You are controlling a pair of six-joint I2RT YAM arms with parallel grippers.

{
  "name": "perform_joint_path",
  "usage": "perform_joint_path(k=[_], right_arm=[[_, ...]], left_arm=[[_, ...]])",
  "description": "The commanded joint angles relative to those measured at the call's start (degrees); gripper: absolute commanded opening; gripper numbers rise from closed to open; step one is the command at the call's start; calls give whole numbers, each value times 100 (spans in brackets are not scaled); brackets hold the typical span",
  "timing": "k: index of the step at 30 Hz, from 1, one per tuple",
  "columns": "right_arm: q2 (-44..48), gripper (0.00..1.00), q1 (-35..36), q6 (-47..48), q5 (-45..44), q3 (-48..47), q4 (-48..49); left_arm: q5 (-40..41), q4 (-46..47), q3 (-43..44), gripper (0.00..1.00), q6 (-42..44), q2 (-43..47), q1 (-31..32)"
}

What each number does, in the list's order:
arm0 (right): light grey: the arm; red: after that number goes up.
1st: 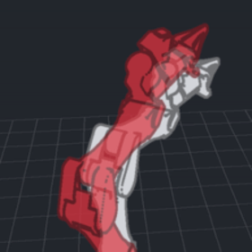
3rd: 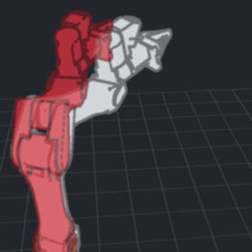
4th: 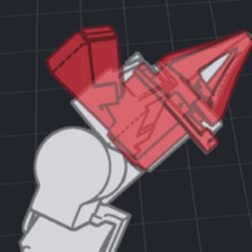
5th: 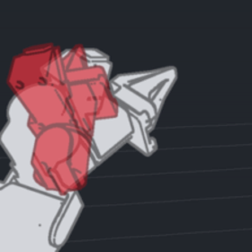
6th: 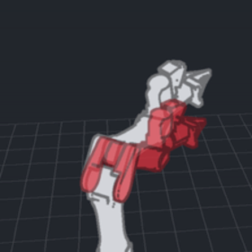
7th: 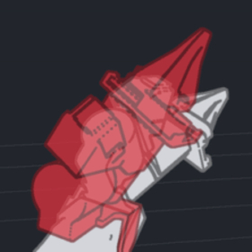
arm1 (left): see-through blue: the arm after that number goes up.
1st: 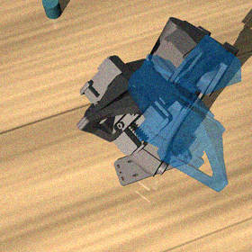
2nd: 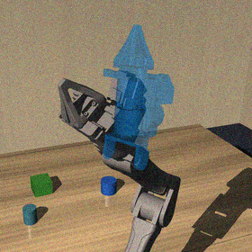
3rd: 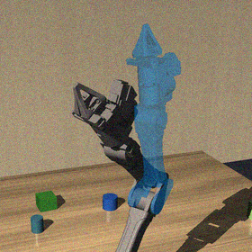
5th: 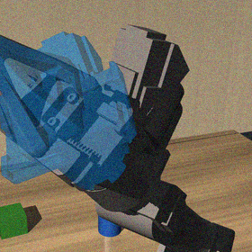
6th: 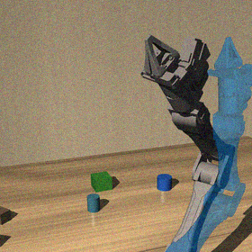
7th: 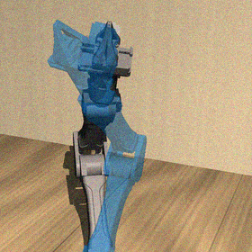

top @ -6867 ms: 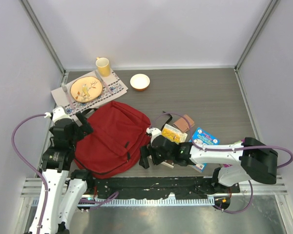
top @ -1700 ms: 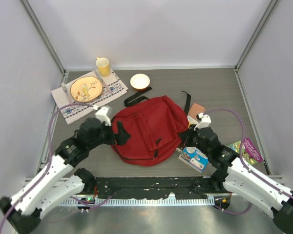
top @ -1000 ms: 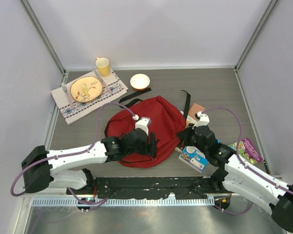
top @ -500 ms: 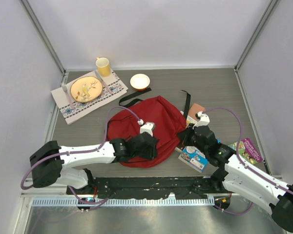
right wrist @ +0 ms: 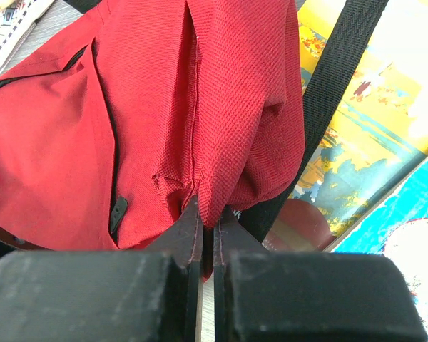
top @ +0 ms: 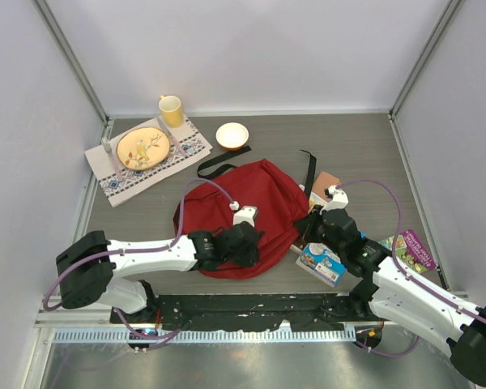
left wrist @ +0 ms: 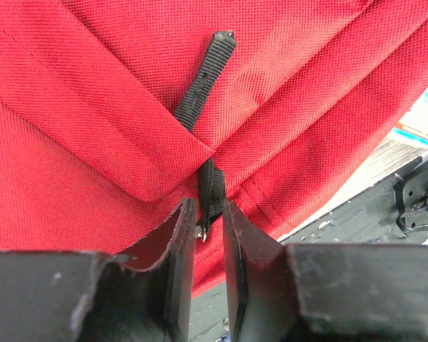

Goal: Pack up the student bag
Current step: Unzip the student bag at the center of the board.

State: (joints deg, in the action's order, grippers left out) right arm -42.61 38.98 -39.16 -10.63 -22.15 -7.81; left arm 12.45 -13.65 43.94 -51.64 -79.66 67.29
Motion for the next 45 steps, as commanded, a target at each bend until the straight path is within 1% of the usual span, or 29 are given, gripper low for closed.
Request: perform_joint_path(k=[1, 3, 9, 13, 17, 18, 19, 22, 24, 29, 30, 33, 38, 43, 45], right_arm=[[121, 1, -22, -57, -114, -26, 342], [130, 1, -22, -66, -114, -17, 333], [121, 1, -22, -75, -114, -35, 342], [130, 1, -13, -83, -88, -35, 333], [148, 1, -22, -92, -79, -52, 333], [156, 1, -22, -92, -79, -52, 333], [157, 1, -22, -92, -79, -52, 333], [165, 1, -14, -101, -79, -52, 342], [174, 1, -22, -101, -70, -52, 342], [157, 1, -14, -110, -53, -52, 359], [148, 1, -22, -110, -44, -61, 360], [156, 1, -13, -110, -61, -61, 351], [60, 1, -22, -75, -79, -122, 333], [16, 1, -22, 83, -517, -368, 175], [-115, 1, -48, 188, -685, -500, 70]], left_arm=[[197, 73, 71, 22, -22, 12, 30], [188, 55, 62, 22, -31, 12, 30], [267, 29, 18, 14, -74, -6, 30], [355, 38, -35, 13, -136, -41, 30], [355, 55, -53, 18, -136, -129, 30], [346, 55, -44, 20, -136, -172, 30], [346, 64, -44, 25, -136, -199, 30], [337, 90, -35, 31, -162, -287, 30], [320, 99, -35, 31, -154, -305, 30], [337, 134, -44, 21, -119, -340, 30], [337, 152, -35, 13, -110, -340, 30], [337, 196, -61, 0, -110, -331, 30], [442, 319, -175, 0, -92, -34, 30], [759, 232, -448, 0, -153, 564, 30], [899, 4, -553, 0, -189, 871, 30]])
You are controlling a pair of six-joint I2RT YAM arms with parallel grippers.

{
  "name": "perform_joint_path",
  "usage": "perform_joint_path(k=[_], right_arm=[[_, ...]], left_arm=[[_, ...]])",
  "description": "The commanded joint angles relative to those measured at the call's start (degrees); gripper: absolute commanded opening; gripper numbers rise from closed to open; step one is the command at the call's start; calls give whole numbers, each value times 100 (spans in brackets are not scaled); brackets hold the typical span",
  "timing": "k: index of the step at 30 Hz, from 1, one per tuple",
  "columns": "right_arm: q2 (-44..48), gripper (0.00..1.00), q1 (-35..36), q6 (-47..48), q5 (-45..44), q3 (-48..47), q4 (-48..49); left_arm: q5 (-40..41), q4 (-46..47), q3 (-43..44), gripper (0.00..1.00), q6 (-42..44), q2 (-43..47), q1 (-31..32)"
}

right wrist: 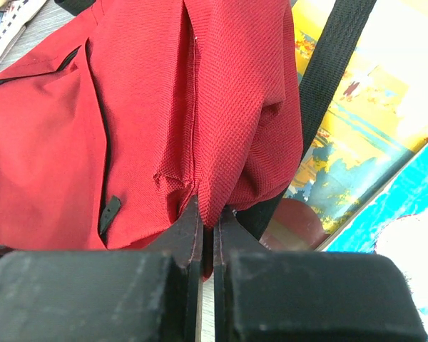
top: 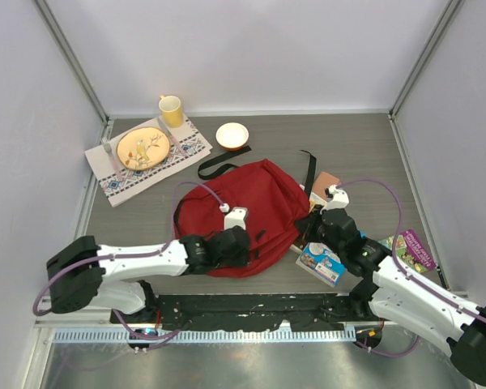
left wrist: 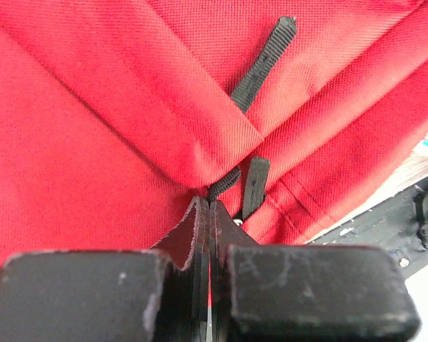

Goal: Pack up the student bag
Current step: Unzip the student bag at the center of the board.

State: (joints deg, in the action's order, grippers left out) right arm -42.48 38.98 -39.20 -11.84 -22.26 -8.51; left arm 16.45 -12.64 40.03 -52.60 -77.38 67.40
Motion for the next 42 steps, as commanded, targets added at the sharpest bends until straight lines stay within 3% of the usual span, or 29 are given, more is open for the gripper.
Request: perform_joint_path(k=[1, 14, 21, 22, 24, 25, 28, 29, 31, 34, 38, 42], right_arm=[[-190, 1, -66, 246, -635, -620, 139], [-1280, 1, -1041, 624, -126, -1289, 482], [-1736, 1, -1411, 668, 557, -1465, 509], [-1772, 3, -1437, 677, 707, -1500, 482], [-1825, 17, -1446, 686, 971, -1535, 334], [-1799, 44, -1446, 668, 1060, -1596, 202], [-1520, 79, -1455, 624, 851, -1676, -447], [-1422, 83, -1464, 581, 736, -1694, -641], [-1089, 89, -1472, 380, 578, -1746, -1177], [-641, 88, -1472, -76, 200, -1834, -1810], [-533, 89, -1472, -981, 847, -2159, -2434], [-516, 89, -1446, -1292, 1517, -2266, -2937]], left_arm=[[552, -185, -188, 0, -119, 741, 19], [1141, -1222, -1129, 0, -734, 2788, 28], [1186, -1364, -1138, 0, -735, 3080, 28], [1177, -1285, -1112, 0, -691, 3045, 28], [1142, -1162, -1006, 0, -603, 2923, 28], [1133, -1022, -963, 0, -568, 2861, 28], [1133, -811, -682, 0, -436, 2545, 28], [1141, -766, -524, 0, -409, 2466, 28], [1176, -722, -357, 0, -383, 2237, 28], [1317, -853, -31, 0, -444, 2035, 28], [1625, -1143, 286, 0, -821, 1938, 28], [1292, -1232, 383, 0, -1033, 1911, 28]])
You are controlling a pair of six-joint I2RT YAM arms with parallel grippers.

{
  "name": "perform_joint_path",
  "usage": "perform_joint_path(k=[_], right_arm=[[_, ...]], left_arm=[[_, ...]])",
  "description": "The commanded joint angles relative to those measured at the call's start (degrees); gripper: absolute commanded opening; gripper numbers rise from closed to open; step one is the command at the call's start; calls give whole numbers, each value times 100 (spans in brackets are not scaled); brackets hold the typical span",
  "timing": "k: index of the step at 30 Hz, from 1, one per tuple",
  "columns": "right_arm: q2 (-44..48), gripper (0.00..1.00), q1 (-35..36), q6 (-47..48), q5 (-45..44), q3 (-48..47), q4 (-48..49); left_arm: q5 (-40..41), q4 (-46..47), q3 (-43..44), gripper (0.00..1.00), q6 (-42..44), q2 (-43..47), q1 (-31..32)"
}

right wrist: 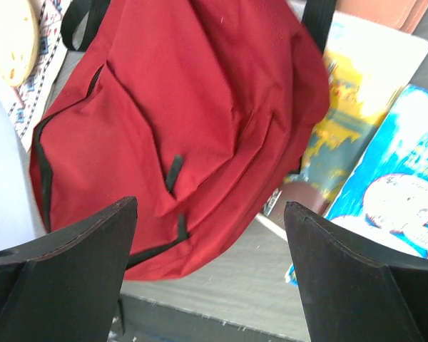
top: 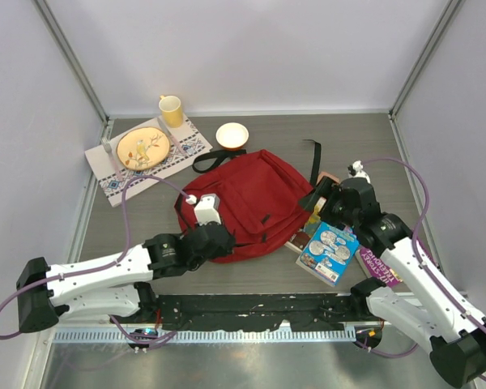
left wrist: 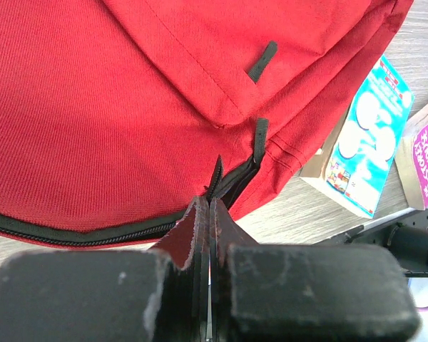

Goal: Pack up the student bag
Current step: Unzip the student bag at the center of the board.

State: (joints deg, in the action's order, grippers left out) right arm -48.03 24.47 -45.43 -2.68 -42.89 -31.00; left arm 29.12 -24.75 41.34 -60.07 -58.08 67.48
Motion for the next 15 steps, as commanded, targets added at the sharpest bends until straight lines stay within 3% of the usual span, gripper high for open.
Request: perform_joint_path(k=[1, 5, 8, 15], right_arm=[[135, 89, 14, -704, 697, -63, -583], [785, 89, 40, -1283, 1233, 939, 609], [1067, 89, 84, -1933, 1822, 1397, 701], [1209, 77, 120, -2628, 2113, 1968, 920]], left_arm=[[-55, 66, 208, 0, -251, -10, 19], [-311, 593, -20, 0, 127, 69, 98], [-416, 752, -56, 0, 241, 69, 142], [-258, 1437, -30, 0, 321, -527, 546]])
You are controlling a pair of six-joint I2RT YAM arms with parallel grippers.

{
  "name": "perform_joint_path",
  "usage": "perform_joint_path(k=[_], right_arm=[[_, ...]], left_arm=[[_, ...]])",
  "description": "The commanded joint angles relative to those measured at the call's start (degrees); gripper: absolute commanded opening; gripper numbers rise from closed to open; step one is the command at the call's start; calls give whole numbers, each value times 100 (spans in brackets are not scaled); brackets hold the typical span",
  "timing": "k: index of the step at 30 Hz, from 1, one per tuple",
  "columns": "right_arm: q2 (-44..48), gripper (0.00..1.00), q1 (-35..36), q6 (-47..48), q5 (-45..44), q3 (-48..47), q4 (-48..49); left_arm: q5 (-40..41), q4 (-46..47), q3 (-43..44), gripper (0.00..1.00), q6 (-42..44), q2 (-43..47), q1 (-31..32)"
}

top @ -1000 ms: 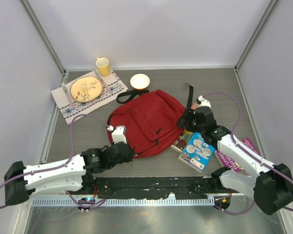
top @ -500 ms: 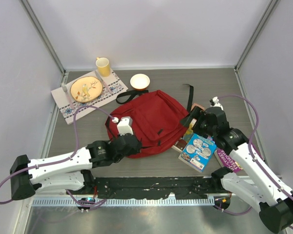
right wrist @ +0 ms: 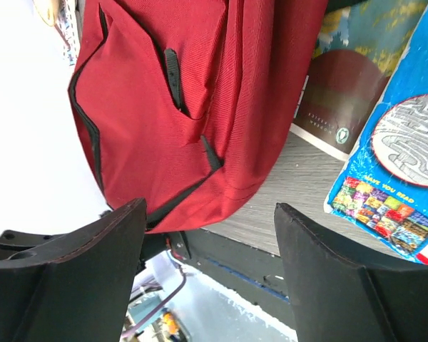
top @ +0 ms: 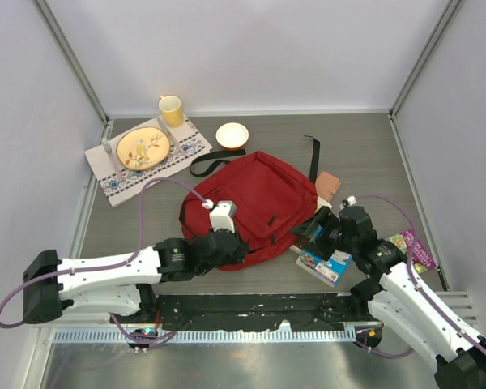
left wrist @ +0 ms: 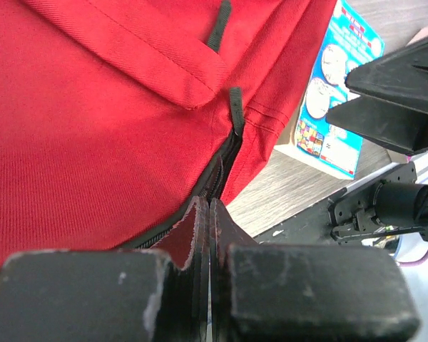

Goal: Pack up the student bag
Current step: Unzip the student bag at the center of the board.

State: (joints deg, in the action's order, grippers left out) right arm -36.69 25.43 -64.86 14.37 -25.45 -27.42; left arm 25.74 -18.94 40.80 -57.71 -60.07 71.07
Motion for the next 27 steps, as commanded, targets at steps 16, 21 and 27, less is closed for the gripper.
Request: perform_joint_path(k=[16, 21, 27], right_arm=[[-382, 65, 1675, -2206, -477, 629, 1441], [-1006, 66, 1825, -2277, -541, 507, 1994], [-1727, 65, 1825, -2522, -708, 655, 2933]], left_arm=[[503, 1367, 456, 0, 269, -954, 557], [450, 1366, 298, 0, 225, -734, 566], [406, 1349, 174, 0, 331, -506, 566]])
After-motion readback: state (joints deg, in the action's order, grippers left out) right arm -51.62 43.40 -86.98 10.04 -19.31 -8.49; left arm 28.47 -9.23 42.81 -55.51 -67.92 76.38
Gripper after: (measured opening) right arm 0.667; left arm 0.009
